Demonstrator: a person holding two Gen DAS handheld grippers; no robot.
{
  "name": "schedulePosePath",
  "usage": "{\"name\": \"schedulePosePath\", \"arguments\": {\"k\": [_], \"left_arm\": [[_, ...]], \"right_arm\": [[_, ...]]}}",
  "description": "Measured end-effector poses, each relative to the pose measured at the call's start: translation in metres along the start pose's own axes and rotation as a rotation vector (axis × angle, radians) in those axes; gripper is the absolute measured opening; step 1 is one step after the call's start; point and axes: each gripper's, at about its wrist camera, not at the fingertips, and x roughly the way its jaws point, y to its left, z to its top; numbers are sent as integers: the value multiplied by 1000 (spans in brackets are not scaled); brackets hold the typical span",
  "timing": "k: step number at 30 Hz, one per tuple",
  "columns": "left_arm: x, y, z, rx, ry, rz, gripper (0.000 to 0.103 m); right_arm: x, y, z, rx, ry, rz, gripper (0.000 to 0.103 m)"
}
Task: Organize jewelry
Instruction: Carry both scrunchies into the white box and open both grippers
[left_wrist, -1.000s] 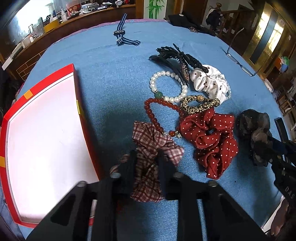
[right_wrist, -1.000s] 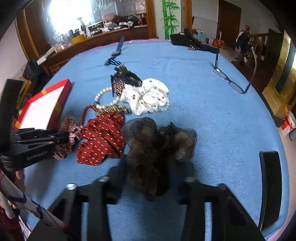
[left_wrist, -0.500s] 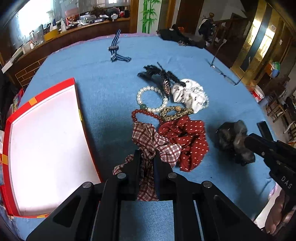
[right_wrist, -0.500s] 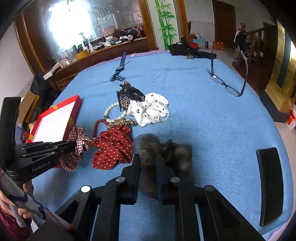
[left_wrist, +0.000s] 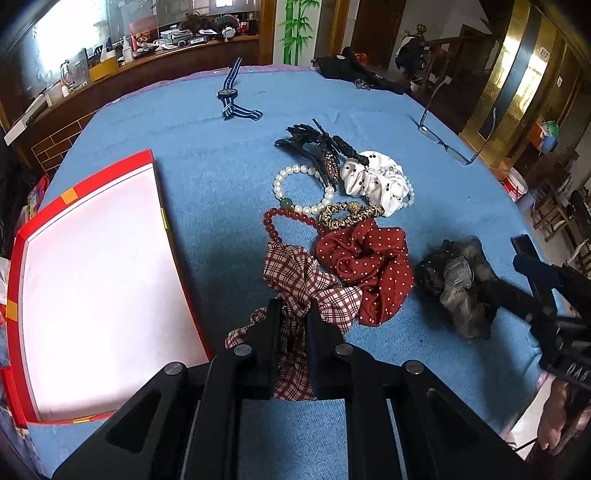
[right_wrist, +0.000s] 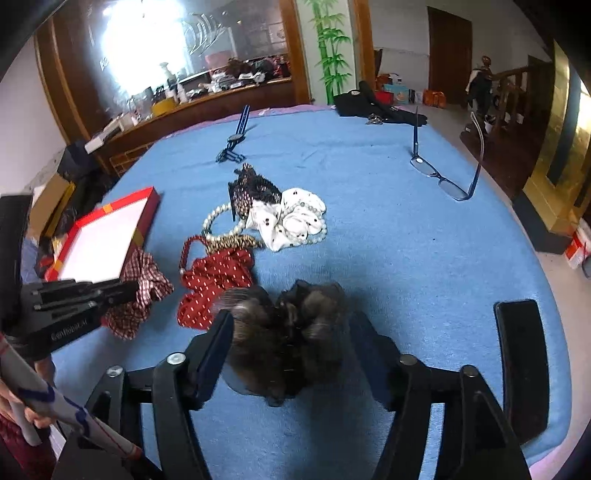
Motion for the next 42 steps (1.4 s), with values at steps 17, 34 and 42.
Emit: {"name": "schedulePosePath", "arguments": {"k": [17,34,42], "left_arm": [[5,-7,-7,10,9,-3,12],[-41,25,-12,-46,-77,12,12],[-67,74,-13,-112,-120,74,12]], "right_arm": [[42,3,-15,17,102,18,30],[-11,48,11,-9,1,135,22],[-13,98,39,-75,3,210,22]]}}
